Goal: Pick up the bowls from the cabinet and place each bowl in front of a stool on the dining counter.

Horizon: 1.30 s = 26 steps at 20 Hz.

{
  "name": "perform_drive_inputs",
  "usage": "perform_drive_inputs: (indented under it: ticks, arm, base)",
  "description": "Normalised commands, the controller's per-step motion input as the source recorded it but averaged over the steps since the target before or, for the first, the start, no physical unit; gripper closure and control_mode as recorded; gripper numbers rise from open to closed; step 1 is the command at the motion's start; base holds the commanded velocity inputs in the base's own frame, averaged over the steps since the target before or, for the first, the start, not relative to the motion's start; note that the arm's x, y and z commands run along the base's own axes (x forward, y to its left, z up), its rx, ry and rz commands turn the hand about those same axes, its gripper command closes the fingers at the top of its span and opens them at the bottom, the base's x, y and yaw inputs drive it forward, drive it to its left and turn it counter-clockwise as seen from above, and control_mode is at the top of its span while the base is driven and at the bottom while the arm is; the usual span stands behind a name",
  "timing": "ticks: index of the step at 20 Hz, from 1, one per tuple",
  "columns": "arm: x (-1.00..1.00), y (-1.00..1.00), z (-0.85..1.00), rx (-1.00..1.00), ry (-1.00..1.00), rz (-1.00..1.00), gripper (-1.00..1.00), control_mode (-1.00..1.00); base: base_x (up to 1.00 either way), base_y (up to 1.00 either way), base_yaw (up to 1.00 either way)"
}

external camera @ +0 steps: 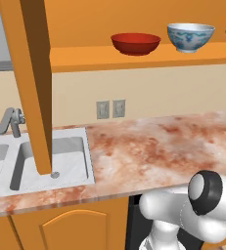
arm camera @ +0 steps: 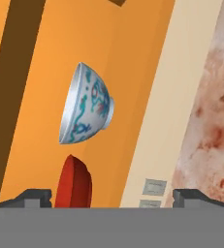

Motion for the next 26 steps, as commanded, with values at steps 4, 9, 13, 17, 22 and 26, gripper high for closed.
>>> perform_drive_inputs:
  ticks: [4, 9, 13, 17, 22, 26]
  arm:
    - [0.43, 0.0, 0.0, 0.01, 0.02, 0.08, -1.0, -1.0]
    - [0.55, 0.0, 0.0, 0.0, 0.03, 0.07, -1.0, -1.0]
    - [0.51, 0.0, 0.0, 0.0, 0.01, 0.04, -1.0, -1.0]
    - [0.39, -0.01, 0.0, 0.0, 0.0, 0.01, -1.0, -1.0]
    - [0.42, -0.01, 0.0, 0.0, 0.01, 0.0, -1.0, -1.0]
    - [0.42, -0.02, 0.0, 0.0, 0.01, 0.0, -1.0, -1.0]
  base:
    - [0.0, 0.0, 0.0]
    - [0.0, 0.0, 0.0]
    - [0.0, 0.0, 0.0]
    - [0.0, 0.0, 0.0]
    - [0.0, 0.0, 0.0]
    - [0.0, 0.0, 0.0]
